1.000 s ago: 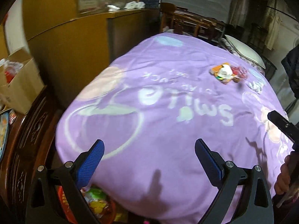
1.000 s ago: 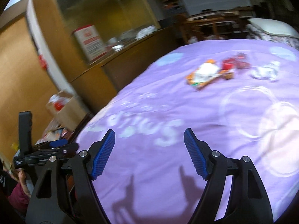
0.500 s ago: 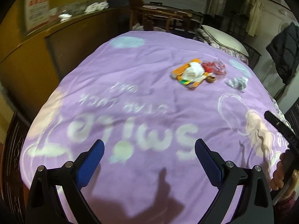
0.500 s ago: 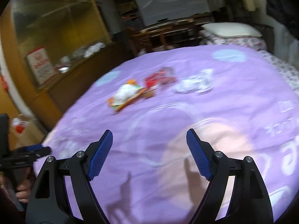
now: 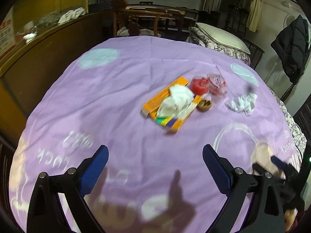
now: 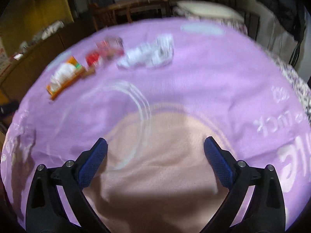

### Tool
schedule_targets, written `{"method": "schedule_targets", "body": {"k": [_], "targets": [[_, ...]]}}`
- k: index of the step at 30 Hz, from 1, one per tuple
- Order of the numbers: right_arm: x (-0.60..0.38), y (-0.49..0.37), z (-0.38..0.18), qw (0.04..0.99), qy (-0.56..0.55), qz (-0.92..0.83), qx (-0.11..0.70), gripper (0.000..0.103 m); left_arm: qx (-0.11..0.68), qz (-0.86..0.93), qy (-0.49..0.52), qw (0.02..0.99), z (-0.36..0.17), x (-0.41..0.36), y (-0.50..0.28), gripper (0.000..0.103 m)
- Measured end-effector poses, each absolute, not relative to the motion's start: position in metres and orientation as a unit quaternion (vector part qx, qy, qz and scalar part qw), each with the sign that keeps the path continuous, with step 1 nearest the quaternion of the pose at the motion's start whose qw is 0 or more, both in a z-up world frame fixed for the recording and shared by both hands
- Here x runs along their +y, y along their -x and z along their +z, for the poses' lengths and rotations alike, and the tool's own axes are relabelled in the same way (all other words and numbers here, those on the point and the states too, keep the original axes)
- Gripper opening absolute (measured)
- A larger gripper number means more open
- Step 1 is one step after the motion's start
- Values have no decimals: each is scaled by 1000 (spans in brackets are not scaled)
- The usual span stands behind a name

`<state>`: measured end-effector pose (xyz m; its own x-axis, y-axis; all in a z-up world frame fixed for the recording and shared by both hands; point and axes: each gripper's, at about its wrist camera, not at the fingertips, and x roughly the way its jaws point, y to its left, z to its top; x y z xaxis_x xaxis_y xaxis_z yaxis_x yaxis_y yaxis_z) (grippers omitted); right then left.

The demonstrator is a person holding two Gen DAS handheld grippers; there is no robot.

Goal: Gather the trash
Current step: 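Close the left tool on the white tissue on the orange box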

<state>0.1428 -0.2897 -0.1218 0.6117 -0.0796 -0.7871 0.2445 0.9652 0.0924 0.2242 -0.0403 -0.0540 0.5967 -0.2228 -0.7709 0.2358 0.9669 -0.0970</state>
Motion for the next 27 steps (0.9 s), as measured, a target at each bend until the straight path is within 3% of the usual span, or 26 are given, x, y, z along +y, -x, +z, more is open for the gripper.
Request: {"method": "schedule_targets", "body": {"k": [12,16,18,23,27], "targets": [[-284,-142,-124,890,-79,-99,438,98,428,-135,11,894,-68,-87,-293,94],[-284,-142,-125,890,-79,-99,438,98,430,-128,3,894,-75,-98,-304,88],[-284,-142,-125,890,-79,-99,438,98,432,-122,1,894,-80,-100,-308,82],[-285,-142,-124,890,-81,-98,438,98,435,-114,-3,893,-86,-97,-313,37],[-284,-145,-124,890,-81,-98,438,98,427,-131,-2,895,-79,-85,-300,27]]}}
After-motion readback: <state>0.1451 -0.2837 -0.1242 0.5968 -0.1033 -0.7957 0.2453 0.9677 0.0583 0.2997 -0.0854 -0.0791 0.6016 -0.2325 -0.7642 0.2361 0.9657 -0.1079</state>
